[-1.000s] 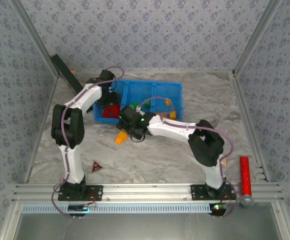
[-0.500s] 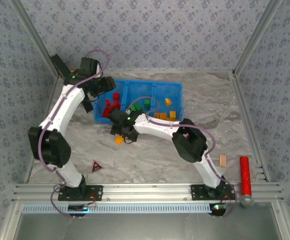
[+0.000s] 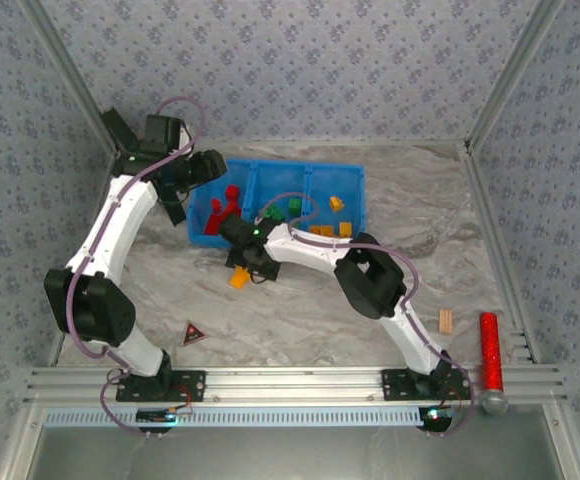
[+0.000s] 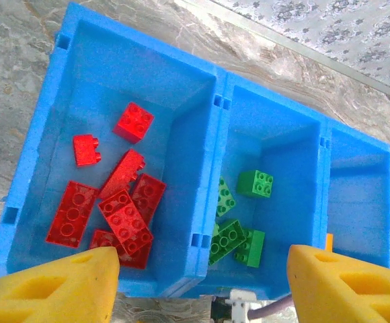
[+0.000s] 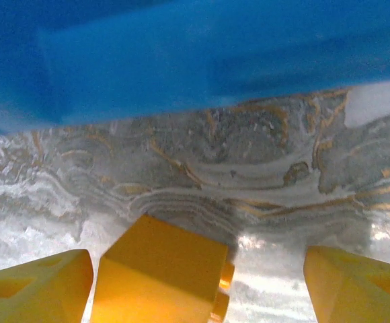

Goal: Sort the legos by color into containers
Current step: Pick up the lego from the center of the table.

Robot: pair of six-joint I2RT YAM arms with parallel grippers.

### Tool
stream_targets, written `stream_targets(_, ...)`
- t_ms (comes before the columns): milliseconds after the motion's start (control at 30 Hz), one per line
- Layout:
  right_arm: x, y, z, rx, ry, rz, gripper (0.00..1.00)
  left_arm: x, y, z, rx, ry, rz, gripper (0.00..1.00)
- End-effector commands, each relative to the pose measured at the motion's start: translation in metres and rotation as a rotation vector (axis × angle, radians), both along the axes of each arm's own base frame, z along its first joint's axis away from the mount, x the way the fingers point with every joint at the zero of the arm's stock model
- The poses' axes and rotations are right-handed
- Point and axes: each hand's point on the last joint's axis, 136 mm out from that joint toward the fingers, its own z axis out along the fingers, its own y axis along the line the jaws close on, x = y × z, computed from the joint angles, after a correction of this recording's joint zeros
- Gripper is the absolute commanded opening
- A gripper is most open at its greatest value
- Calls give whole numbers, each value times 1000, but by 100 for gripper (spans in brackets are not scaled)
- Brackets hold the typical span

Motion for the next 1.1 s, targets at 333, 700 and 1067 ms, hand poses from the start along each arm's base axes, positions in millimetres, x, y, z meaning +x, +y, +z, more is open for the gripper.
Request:
stream_targets(333,-18,-2,-24,-55,92,76,66,5,5,-1,-6,-7,0,67)
stream_targets(700,-40,-6,-32,-63,124,129,44,-9,14,-4,25,18,19,68)
stream_targets(1067,-47,-70,50,-104,1,311,25,-51,21,-8,59,57,-5,68)
